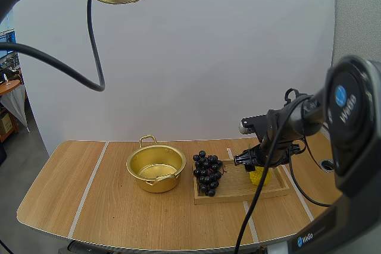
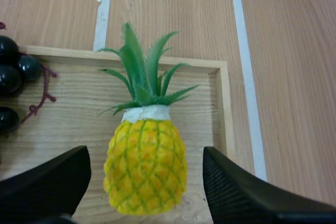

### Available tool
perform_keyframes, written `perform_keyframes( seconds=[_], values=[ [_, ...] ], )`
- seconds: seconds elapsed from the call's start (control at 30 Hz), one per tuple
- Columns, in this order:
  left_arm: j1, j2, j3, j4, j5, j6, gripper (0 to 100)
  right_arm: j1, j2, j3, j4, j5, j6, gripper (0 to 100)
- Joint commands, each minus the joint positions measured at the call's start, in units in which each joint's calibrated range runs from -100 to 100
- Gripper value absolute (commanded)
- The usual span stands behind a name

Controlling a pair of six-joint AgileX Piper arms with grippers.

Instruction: Open the pot, put the pineapple inside, and close it

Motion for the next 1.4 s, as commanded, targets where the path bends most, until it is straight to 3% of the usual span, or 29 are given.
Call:
perform_keyframes(
  seconds=[0.0,0.83,0.93,1.13,1.2,1.23,1.3,1.37],
  values=[
    [-0.14,-0.3,-0.6,-0.4,-1.5,-0.8,0,-0.2,3.4,-3.4,-0.2,-1.2,-0.4,100],
    [-0.14,-0.3,-0.6,-0.4,-1.5,-0.8,0,-0.2,14.8,-4.3,0.1,-6.0,-0.4,100],
    [-0.14,-0.3,-0.6,-0.4,-1.5,-0.8,0,-0.2,14.8,-4.3,0.2,-5.9,-0.4,87],
    [-0.14,-0.3,-0.6,-0.4,-1.5,-0.8,0,-0.2,14.8,-4.3,0.3,-5.9,1.1,80],
    [-0.14,-0.3,-0.6,-0.4,-1.5,-0.8,0,-0.2,14.8,-4.3,0.3,-5.9,1.6,70],
    [-0.14,-0.3,-0.6,-0.4,-1.5,-0.8,0,-0.2,14.8,-4.3,0.3,-5.7,1.8,50],
    [-0.14,-0.3,-0.6,-0.4,-1.5,-0.8,0,-0.2,14.8,-4.3,0.3,-4.7,2.0,28],
    [-0.14,-0.3,-0.6,-0.4,-1.5,-0.8,0,-0.2,14.8,-4.3,0.3,-4.5,2.0,21]
  ],
)
